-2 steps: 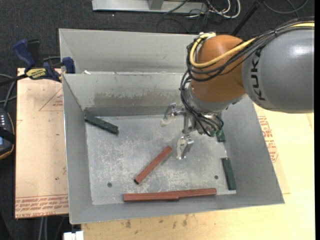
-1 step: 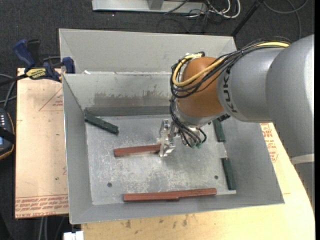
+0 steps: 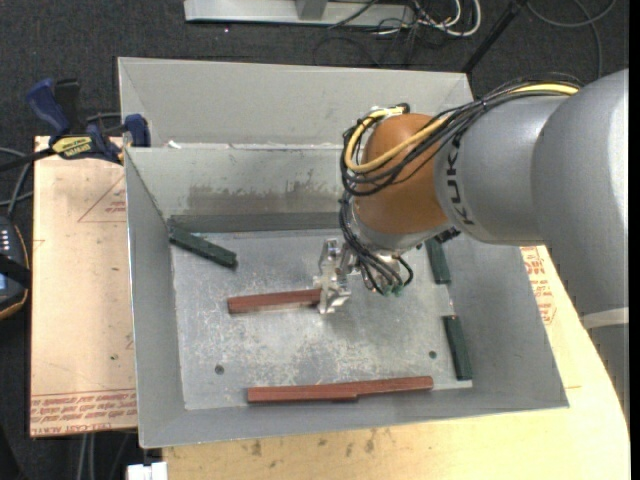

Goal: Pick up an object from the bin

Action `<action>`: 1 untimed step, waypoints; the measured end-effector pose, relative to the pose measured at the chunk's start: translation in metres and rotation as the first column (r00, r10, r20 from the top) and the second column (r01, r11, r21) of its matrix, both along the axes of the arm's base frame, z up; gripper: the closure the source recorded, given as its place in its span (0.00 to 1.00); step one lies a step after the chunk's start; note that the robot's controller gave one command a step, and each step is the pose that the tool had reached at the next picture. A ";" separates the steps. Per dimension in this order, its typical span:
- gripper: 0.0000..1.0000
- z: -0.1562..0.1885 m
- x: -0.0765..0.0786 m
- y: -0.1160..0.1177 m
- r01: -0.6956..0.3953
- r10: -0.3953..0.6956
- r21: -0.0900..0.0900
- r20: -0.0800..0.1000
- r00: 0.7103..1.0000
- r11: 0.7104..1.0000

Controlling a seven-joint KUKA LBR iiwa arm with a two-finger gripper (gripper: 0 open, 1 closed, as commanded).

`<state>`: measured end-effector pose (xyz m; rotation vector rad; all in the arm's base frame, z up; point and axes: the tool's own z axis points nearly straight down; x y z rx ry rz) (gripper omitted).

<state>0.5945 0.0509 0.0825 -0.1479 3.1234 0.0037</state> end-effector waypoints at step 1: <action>1.00 0.034 0.003 -0.001 -0.011 0.011 -0.002 -0.019 1.000 1.000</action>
Offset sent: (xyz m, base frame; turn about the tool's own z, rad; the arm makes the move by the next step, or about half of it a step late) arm 0.0487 0.0089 0.0454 0.0033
